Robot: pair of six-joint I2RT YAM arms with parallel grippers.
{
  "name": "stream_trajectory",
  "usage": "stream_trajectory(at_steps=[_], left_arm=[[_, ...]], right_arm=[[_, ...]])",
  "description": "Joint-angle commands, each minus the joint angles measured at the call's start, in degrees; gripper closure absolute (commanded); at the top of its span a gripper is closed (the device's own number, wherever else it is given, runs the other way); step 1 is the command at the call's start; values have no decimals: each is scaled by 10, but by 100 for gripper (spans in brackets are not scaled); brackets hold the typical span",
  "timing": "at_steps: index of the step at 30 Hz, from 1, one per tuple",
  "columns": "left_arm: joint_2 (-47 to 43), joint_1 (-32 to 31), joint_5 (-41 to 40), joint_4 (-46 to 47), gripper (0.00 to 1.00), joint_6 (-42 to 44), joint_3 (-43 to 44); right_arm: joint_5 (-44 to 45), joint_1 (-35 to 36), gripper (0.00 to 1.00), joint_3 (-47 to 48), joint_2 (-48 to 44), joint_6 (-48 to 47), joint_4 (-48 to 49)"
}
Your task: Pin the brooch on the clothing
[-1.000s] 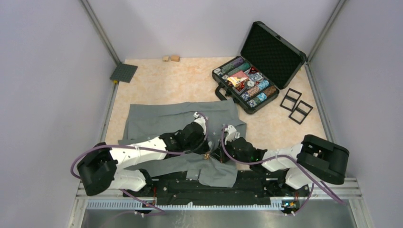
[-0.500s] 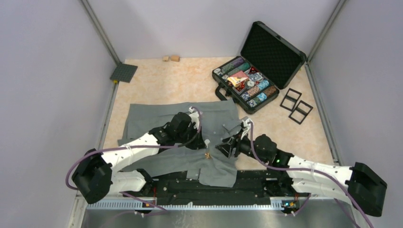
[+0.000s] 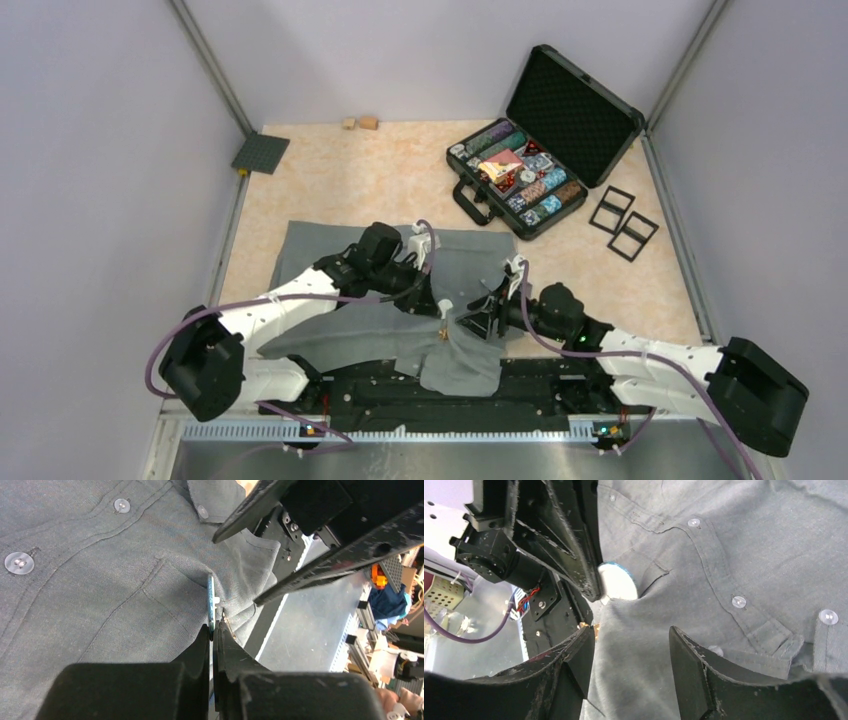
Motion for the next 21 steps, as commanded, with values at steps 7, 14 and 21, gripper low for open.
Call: stream_trajectory(at_steps=[7,14,21], left_arm=[[12,3,81,-4,100,40,33],[22,3,99,-15,100,49,46],[29,3,114,-22,100,59,49]], right_arm=[[-59,-29,49,-22,52,17,142],[-82,-30,52,-21,86,32,192],[-99,-29,59,-17,126,44,237]])
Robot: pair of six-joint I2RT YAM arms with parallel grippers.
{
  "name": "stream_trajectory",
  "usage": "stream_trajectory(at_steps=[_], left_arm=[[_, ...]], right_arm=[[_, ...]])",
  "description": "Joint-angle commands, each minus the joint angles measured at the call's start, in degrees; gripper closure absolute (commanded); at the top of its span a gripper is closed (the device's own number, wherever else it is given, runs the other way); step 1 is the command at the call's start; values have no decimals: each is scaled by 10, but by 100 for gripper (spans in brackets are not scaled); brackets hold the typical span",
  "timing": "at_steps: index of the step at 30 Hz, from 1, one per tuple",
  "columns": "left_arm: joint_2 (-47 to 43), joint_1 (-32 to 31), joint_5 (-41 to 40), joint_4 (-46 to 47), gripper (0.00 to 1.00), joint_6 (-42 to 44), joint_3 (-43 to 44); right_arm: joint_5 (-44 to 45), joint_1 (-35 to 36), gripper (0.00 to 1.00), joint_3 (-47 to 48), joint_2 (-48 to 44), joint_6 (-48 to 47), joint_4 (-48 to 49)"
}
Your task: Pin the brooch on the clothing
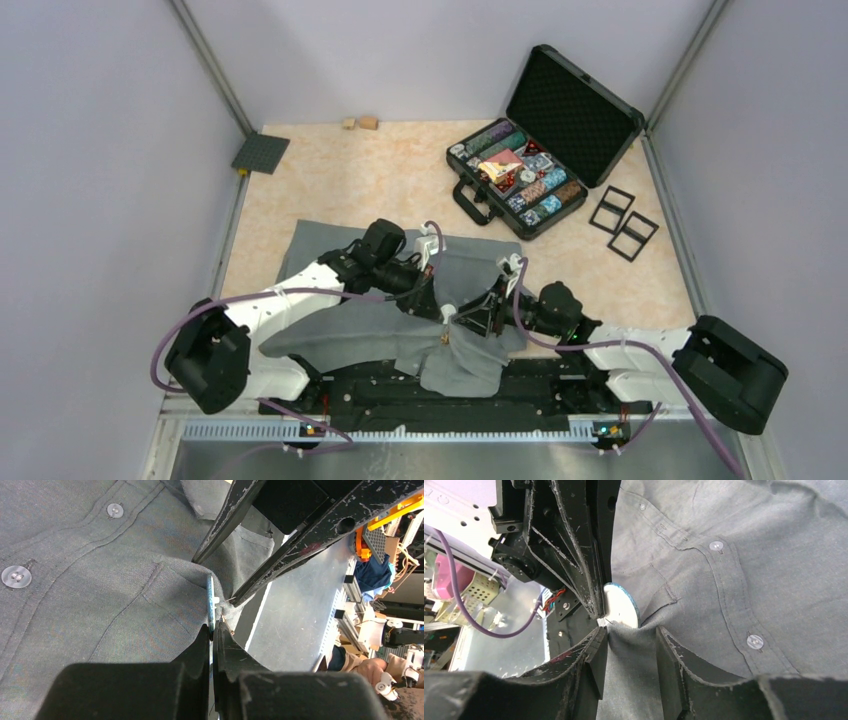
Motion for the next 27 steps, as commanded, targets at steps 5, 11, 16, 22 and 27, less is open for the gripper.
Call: stream_trajectory(at_steps=[5,11,16,22,27], left_arm=[[-1,2,36,3,100,18,24],[5,1,44,4,100,20,25],[7,2,52,1,100,24,25],[11,1,59,-4,100,30,27],[15,1,64,-17,100,40,32]], right_arm=[[-29,-5,67,4,54,22,106],[-40,-6,70,12,82,34,132],[-46,-6,73,21,103,45,147],[-52,-6,74,28,133,60,172],[-65,-6,73,33,173,86,232]])
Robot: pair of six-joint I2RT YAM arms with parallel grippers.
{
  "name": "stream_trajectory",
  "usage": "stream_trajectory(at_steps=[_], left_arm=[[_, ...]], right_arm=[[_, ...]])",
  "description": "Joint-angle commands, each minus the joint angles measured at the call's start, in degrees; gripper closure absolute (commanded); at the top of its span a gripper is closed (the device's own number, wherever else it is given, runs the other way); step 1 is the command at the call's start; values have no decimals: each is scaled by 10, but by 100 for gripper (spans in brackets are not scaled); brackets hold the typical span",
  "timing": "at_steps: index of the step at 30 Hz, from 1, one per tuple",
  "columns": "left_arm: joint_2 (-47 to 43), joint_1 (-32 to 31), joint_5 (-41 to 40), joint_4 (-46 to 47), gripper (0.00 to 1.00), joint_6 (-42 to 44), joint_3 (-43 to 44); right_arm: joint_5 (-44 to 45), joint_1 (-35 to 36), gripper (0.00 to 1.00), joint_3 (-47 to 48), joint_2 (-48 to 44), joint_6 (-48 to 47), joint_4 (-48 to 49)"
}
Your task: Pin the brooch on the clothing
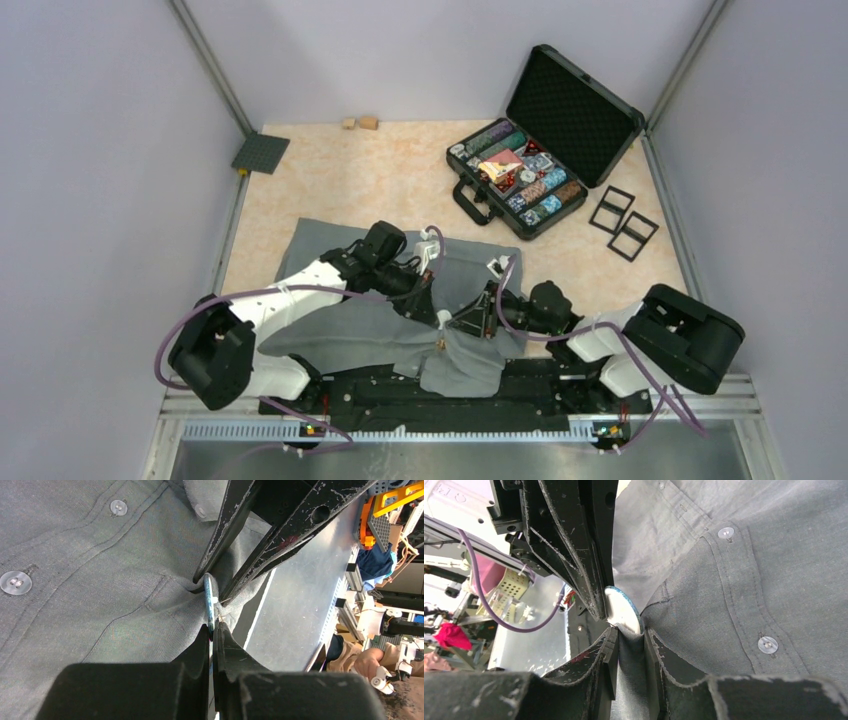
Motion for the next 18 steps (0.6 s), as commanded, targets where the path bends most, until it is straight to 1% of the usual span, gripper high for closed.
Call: stream_trajectory(at_steps=[1,6,18], left_arm=[[2,-3,51,15,100,15,31],[3,-3,53,11,100,19,32],[6,-9,59,11,100,21,31]], right_arm=[[-15,-5,73,31,31,22,90],[-23,-5,74,37,56,42,116],[-9,-5,74,49,56,54,97]])
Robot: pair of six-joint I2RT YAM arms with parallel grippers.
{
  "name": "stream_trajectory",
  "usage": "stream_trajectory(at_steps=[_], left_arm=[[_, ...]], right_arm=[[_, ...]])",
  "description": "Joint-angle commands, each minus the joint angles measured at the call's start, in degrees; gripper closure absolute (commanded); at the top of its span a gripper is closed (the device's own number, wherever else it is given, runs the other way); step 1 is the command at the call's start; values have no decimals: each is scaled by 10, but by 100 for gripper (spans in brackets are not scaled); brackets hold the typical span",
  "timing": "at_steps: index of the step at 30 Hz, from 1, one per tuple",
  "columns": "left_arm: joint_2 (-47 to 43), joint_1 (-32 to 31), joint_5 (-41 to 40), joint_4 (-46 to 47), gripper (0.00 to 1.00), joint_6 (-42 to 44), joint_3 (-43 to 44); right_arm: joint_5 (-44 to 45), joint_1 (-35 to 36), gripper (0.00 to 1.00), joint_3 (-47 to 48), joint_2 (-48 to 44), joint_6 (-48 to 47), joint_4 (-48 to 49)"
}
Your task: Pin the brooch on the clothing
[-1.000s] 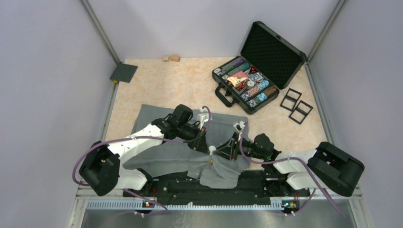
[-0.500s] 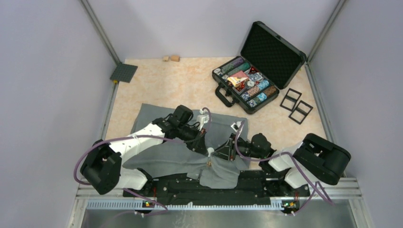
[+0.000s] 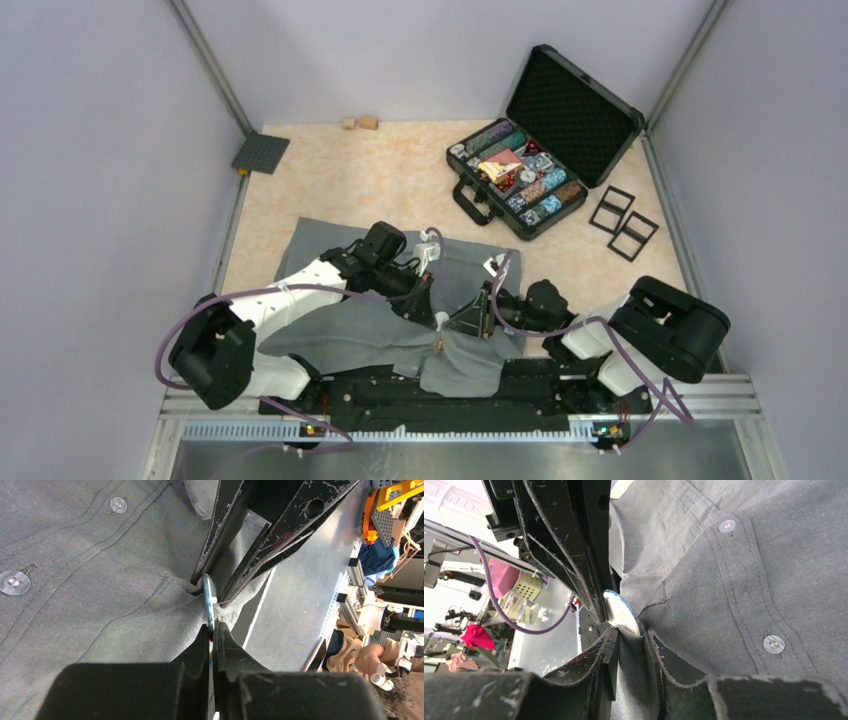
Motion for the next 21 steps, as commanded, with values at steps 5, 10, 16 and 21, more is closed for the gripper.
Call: stream_trajectory(at_steps=[5,10,16,21], left_arm=[[1,-14,55,37,100,4,27],[2,-18,57,40,100,4,27],[1,-21,57,42,100,2,27],[0,-24,57,44,100,2,26]], right_arm=[[26,-2,74,43,-7,8,24],[35,-3,74,53,-13,7,-4],[44,-3,74,58,-11,16,-6],[57,-2,74,77,-7,25,-43]])
